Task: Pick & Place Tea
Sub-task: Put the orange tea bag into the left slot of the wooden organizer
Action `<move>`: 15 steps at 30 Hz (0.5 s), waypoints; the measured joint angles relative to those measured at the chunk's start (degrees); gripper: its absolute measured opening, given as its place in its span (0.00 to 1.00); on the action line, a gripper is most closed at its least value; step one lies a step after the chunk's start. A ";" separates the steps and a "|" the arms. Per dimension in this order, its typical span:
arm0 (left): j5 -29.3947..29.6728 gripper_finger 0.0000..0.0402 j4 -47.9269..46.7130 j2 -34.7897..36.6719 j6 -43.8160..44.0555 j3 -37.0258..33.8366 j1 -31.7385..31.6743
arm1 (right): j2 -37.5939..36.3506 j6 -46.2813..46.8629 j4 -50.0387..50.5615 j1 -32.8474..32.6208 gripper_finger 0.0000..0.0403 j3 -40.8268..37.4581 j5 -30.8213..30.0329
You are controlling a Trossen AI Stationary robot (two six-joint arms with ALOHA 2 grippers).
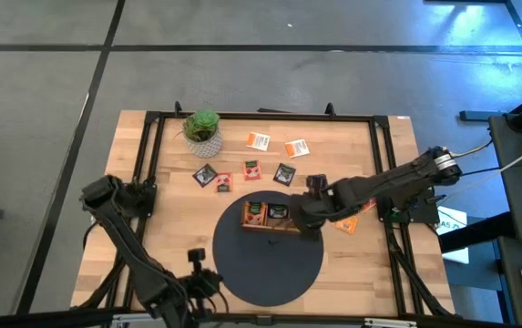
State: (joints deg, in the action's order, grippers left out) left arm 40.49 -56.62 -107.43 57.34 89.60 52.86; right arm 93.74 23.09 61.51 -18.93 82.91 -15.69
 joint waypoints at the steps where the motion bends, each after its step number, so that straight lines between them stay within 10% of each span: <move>1: 0.04 0.00 -1.59 1.28 0.46 -0.01 -0.06 | -0.56 -0.33 -0.48 -0.57 0.27 0.00 1.26; 15: -9.29 0.00 22.22 19.05 -28.44 -7.37 -14.39 | -1.93 17.20 -4.31 -7.79 0.27 0.07 4.84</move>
State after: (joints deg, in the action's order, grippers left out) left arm 31.20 -34.40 -88.39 28.89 82.23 38.47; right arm 91.81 40.29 57.21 -26.71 82.98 -10.86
